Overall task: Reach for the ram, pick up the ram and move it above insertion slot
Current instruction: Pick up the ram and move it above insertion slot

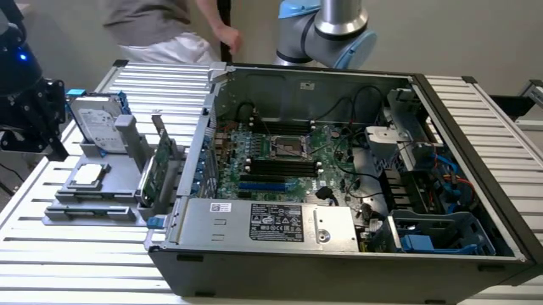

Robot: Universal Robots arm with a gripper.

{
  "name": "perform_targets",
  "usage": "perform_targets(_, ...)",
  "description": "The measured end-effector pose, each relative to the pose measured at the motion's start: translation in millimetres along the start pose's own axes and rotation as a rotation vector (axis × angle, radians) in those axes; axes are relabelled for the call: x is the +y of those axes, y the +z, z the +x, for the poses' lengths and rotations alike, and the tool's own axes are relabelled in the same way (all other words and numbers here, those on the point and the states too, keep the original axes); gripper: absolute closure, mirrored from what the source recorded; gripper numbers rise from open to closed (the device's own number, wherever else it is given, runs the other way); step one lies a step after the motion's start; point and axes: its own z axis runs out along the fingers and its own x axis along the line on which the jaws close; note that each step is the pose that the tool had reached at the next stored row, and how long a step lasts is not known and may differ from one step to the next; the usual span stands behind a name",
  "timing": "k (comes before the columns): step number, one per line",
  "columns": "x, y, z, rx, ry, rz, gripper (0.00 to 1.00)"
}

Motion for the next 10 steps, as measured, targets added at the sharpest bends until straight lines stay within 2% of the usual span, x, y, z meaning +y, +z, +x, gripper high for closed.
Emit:
perform_targets(3, 0.1, 1.1, -0.6, -0.0006, -0.03, 0.0059, 0.89)
perform_targets(7, 0.1, 1.0, -0.9, -0.0004, -0.033, 0.0059, 0.88)
perform_targets(8, 0.1, 1.0, -0.9, -0.0004, -0.033, 0.0058, 0.82)
perform_targets(9, 0.1, 1.0, -1.0, -0.0004, -0.034, 0.0058, 0.82)
perform_targets(10, 0.1, 1.0, -1.0, -0.0004, -0.034, 0.0059, 0.76)
